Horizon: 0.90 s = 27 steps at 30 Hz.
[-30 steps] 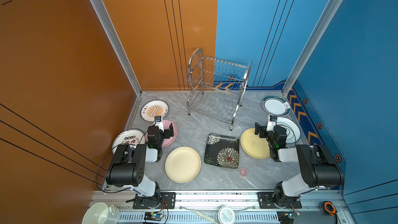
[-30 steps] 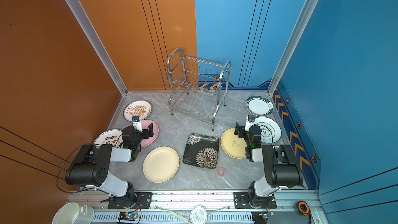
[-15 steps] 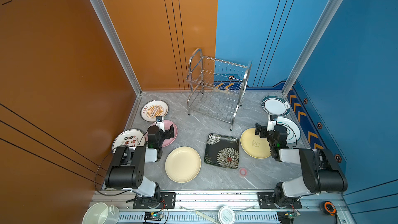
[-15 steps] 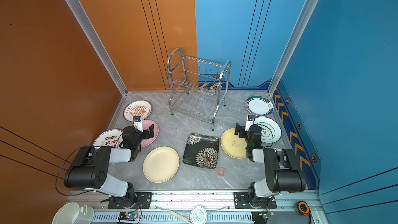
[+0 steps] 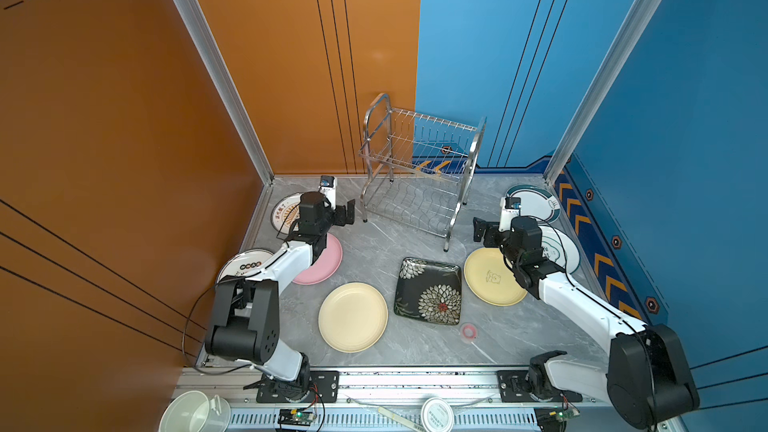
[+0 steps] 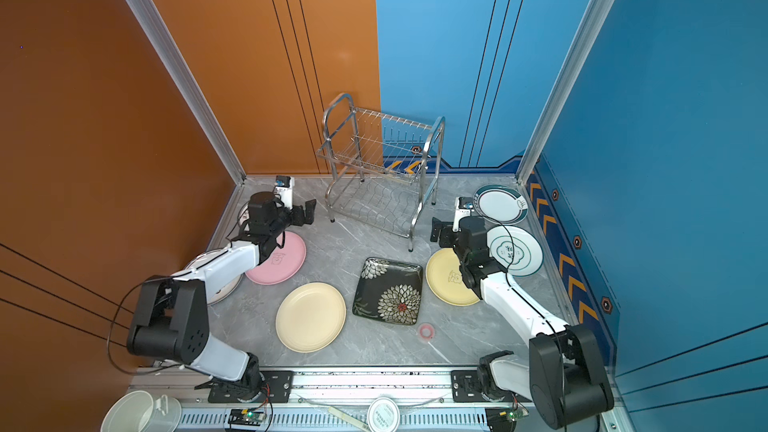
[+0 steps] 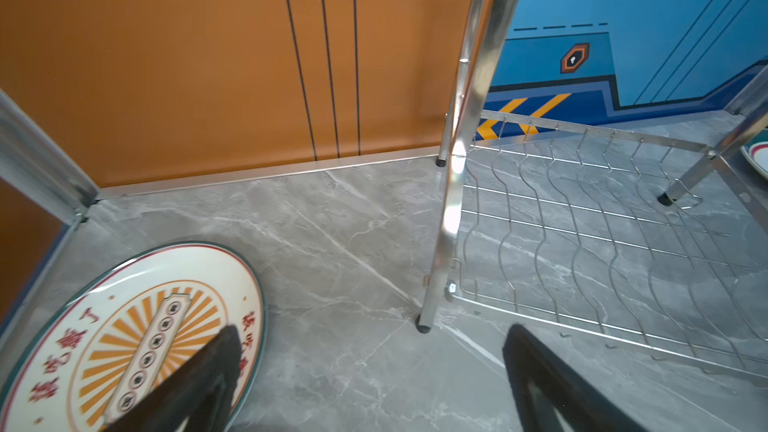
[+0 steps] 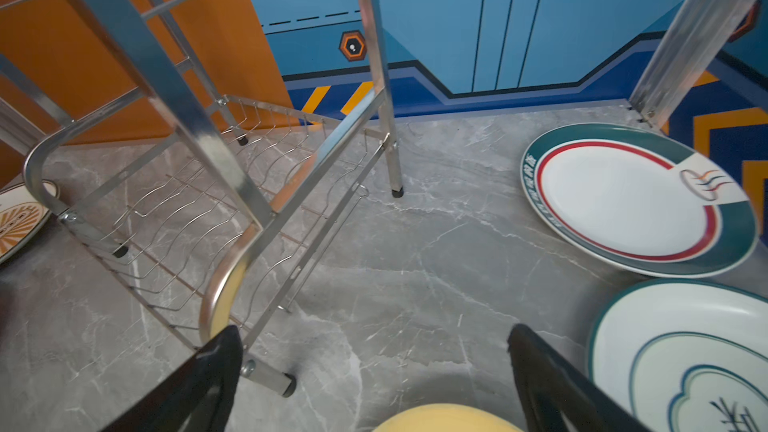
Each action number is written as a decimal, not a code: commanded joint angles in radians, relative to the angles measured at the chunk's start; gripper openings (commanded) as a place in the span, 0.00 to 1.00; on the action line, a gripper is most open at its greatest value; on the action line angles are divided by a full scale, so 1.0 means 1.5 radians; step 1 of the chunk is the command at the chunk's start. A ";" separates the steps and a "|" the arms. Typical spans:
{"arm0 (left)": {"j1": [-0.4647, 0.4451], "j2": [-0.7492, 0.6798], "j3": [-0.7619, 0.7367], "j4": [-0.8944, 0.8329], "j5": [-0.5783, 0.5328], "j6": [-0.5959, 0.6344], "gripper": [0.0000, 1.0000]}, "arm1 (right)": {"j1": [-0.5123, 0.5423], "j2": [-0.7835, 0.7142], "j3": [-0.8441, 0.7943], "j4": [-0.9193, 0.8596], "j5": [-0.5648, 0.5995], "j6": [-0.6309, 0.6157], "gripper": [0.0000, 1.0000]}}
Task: Load the plates into the dish rack
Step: 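Reach both grippers forward to the nearer uprights of the chrome rack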
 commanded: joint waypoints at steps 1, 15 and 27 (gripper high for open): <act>-0.010 0.061 0.088 -0.088 0.057 -0.014 1.00 | 0.045 0.044 0.050 -0.036 0.037 0.055 1.00; -0.017 0.250 0.284 -0.138 0.133 -0.038 0.82 | 0.126 0.207 0.160 0.012 0.085 0.106 0.91; -0.014 0.312 0.357 -0.137 0.173 -0.070 0.63 | 0.123 0.286 0.200 0.035 0.117 0.138 0.70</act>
